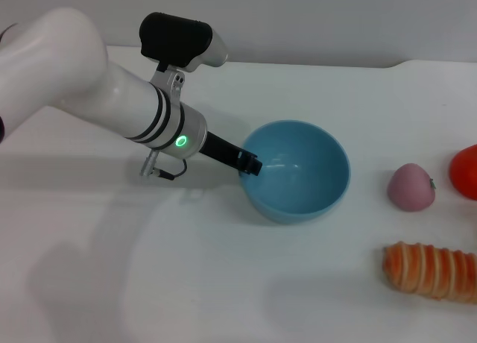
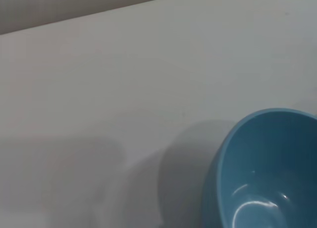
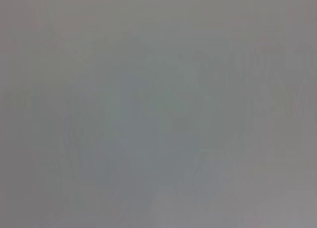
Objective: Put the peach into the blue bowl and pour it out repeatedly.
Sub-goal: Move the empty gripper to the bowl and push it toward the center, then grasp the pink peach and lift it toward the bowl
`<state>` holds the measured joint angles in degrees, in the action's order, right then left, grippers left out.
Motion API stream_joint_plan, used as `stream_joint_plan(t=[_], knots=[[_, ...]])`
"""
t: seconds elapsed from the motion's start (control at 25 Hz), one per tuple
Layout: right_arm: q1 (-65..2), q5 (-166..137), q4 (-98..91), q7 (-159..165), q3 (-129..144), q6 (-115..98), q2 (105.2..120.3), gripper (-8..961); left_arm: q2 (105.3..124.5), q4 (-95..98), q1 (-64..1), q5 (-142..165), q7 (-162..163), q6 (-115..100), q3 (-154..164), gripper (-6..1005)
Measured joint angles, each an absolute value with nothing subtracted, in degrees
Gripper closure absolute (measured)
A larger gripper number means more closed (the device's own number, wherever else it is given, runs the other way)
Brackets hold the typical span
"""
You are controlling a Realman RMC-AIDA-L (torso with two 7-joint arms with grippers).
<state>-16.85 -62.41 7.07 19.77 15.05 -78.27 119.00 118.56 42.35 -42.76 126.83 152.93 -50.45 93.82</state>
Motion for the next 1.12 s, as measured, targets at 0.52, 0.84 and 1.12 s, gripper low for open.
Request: stream_joint_plan(t=[0.52, 0.84, 1.12], knots=[[-16.4, -62.2, 7.0, 20.0, 14.8, -78.4, 119.0, 139, 118.36, 42.8, -44.4, 127.4, 152.9, -50.8, 96.0, 879], [-16.6, -62.3, 6.9, 21.1, 15.4, -77.5, 118.6, 139, 118.19, 47.9, -50.8, 141.6, 154.5, -55.6, 90.2, 1001], [-16.1, -75.6, -11.6, 48.6, 20.1, -72.0, 118.12, 140, 118.58, 48.4, -55.8, 151.9, 160.5, -61.0, 88.4, 1000]])
